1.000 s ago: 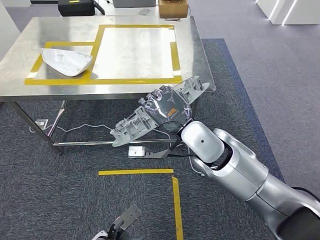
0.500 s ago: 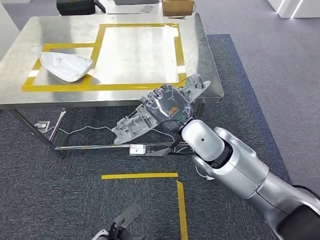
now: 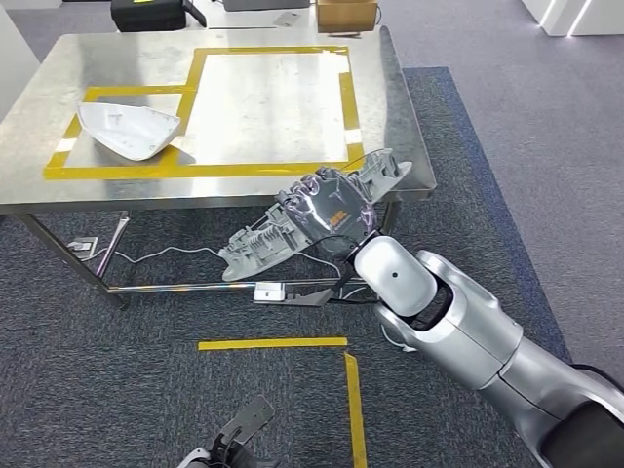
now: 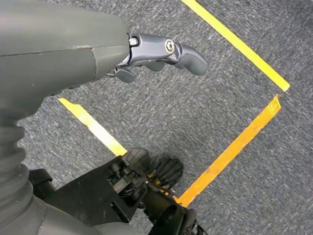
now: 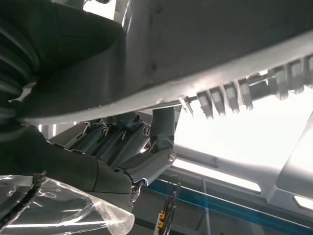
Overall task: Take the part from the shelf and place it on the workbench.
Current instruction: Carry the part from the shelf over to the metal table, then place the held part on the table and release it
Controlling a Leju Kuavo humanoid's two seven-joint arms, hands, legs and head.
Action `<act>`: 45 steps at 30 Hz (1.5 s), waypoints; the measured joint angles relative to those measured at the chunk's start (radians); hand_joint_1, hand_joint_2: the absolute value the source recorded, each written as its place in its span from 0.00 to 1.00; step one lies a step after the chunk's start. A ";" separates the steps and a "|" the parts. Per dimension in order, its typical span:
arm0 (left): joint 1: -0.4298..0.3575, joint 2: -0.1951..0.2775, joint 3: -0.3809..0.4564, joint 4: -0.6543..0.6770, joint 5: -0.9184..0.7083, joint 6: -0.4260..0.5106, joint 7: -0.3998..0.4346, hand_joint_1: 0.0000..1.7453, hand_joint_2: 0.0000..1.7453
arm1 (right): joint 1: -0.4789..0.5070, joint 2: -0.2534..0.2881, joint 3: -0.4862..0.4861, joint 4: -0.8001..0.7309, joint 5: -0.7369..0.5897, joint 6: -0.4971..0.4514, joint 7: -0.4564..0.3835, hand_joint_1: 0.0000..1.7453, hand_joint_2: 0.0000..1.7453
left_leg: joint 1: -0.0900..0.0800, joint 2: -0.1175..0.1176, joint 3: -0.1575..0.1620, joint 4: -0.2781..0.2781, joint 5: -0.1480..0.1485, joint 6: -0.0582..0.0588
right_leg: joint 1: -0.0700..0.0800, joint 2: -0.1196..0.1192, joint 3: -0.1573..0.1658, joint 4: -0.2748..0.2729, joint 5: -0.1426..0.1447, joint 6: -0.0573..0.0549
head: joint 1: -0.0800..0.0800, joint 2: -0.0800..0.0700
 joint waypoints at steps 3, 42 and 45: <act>0.000 0.000 0.000 0.000 0.000 0.003 0.005 0.00 1.00 | 0.001 0.000 0.000 0.003 0.001 0.000 0.001 1.00 1.00 | 0.000 0.000 0.000 0.000 0.000 0.000 | 0.000 0.000 0.000 0.000 0.000 0.000 | 0.000 0.000; 0.001 0.004 -0.018 0.000 0.005 -0.001 0.004 0.00 1.00 | 0.017 0.000 0.000 0.006 0.015 -0.007 0.003 1.00 1.00 | 0.000 0.000 0.000 0.000 0.000 0.000 | 0.000 0.000 0.000 0.000 0.000 0.000 | 0.000 0.000; 0.000 0.004 -0.018 0.000 0.009 -0.004 0.002 0.00 1.00 | 0.018 0.000 0.000 0.006 0.015 -0.007 0.003 1.00 1.00 | 0.001 0.001 0.004 -0.005 0.005 0.008 | -0.002 0.000 -0.003 -0.002 0.002 0.008 | -0.001 0.000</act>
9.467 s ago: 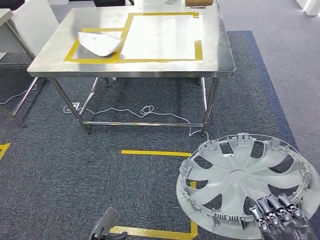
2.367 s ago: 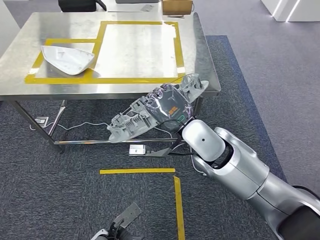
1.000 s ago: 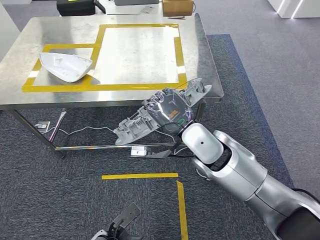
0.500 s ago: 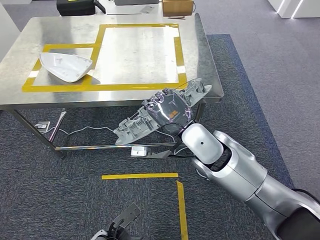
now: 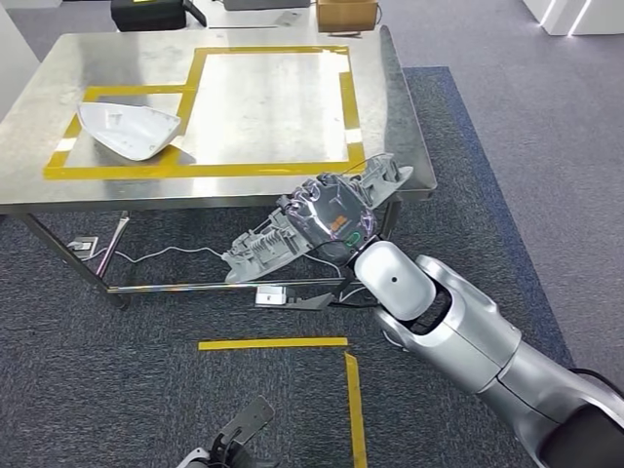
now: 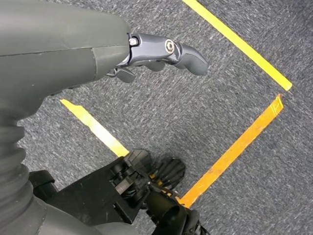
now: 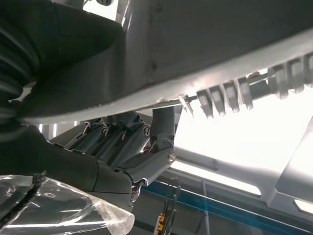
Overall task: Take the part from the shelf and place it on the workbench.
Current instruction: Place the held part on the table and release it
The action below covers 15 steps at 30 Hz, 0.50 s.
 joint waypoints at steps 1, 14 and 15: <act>0.000 0.000 0.000 0.000 0.001 -0.001 -0.002 0.00 1.00 | 0.000 0.000 0.000 0.000 0.000 0.000 0.000 1.00 1.00 | 0.003 0.001 0.005 -0.007 0.004 0.004 | 0.000 0.000 -0.006 0.007 -0.006 0.006 | 0.001 0.000; -0.001 0.000 -0.001 0.000 0.003 -0.008 -0.005 0.00 1.00 | 0.006 -0.011 -0.001 0.002 0.003 -0.009 0.001 1.00 1.00 | 0.023 0.007 0.055 0.008 -0.063 -0.034 | -0.046 -0.016 -0.027 0.044 -0.010 0.045 | 0.012 0.000; -0.001 0.000 -0.001 -0.001 0.003 -0.007 -0.005 0.00 1.00 | 0.005 -0.012 -0.001 0.001 0.003 -0.011 0.002 1.00 1.00 | 0.023 0.008 0.058 0.007 -0.069 -0.039 | -0.046 -0.014 -0.024 0.043 -0.019 0.036 | 0.011 0.000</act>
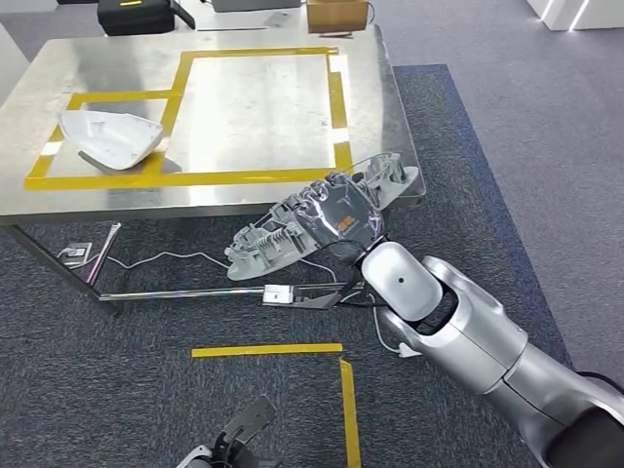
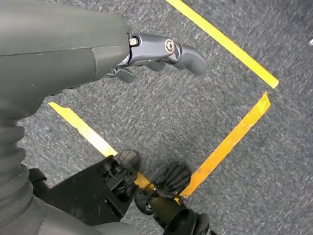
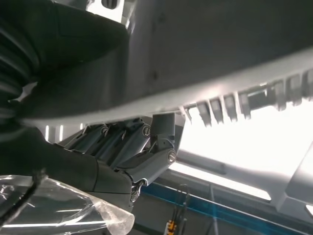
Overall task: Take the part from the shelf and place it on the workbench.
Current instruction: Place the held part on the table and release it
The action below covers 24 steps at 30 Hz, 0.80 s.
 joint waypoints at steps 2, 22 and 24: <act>0.000 0.000 0.000 -0.001 0.000 0.001 0.000 0.00 1.00 | 0.000 -0.001 0.000 -0.002 0.000 -0.002 0.000 1.00 1.00 | 0.001 0.001 -0.003 0.024 -0.022 -0.011 | -0.004 0.001 0.010 -0.002 -0.011 -0.014 | -0.005 0.000; 0.005 0.001 0.000 -0.002 0.002 0.005 0.000 0.00 1.00 | 0.006 -0.006 0.000 0.005 0.004 0.000 0.006 1.00 1.00 | 0.018 -0.002 -0.084 0.019 0.073 0.017 | -0.006 0.002 -0.098 0.278 -0.155 0.029 | -0.003 0.000; 0.006 0.000 0.000 -0.002 0.003 0.004 0.000 0.00 1.00 | 0.008 -0.006 0.000 0.005 0.004 0.001 0.006 1.00 1.00 | 0.014 -0.003 -0.069 0.020 0.061 0.018 | -0.006 0.002 -0.100 0.247 -0.101 0.024 | -0.003 0.000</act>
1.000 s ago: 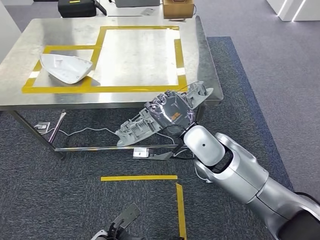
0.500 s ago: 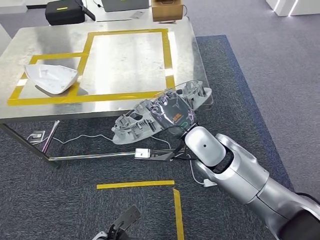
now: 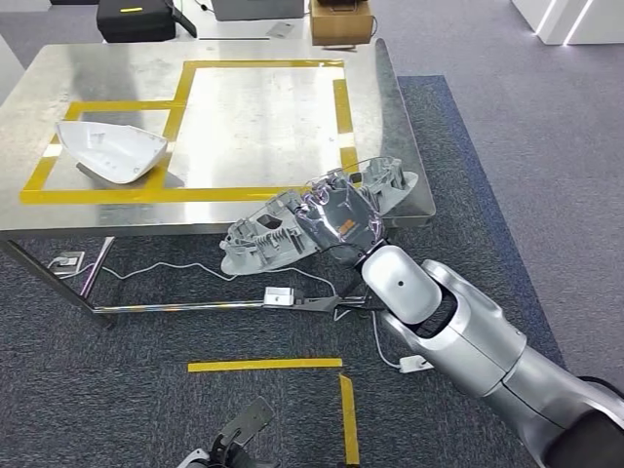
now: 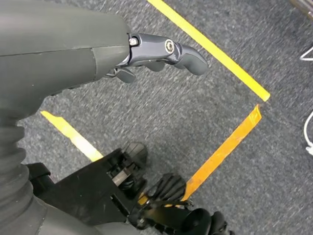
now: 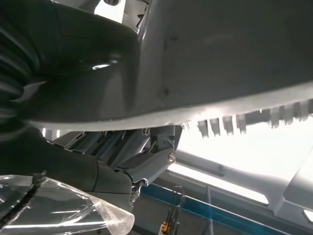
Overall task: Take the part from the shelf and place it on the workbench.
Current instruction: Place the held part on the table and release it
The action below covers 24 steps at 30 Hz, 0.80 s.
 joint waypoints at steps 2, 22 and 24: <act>0.000 -0.001 0.000 0.000 0.000 0.000 0.000 0.00 1.00 | 0.000 0.000 0.000 0.000 0.000 0.000 0.000 1.00 1.00 | -0.003 -0.001 0.019 -0.001 -0.017 -0.002 | 0.003 -0.001 0.058 -0.134 0.080 -0.012 | -0.001 0.000; 0.010 0.006 -0.001 0.000 0.007 -0.003 0.000 0.00 1.00 | -0.053 -0.019 -0.010 -0.002 0.013 0.013 -0.001 1.00 1.00 | 0.010 0.001 -0.064 0.030 0.029 -0.038 | -0.003 0.005 0.185 -0.254 0.022 -0.006 | -0.011 0.000; 0.009 0.006 -0.001 0.000 0.008 -0.002 -0.001 0.00 1.00 | -0.064 -0.020 -0.014 -0.008 0.012 0.017 -0.001 1.00 1.00 | 0.012 0.000 -0.059 0.023 0.024 -0.024 | -0.004 0.000 0.165 -0.224 0.005 0.004 | -0.009 0.000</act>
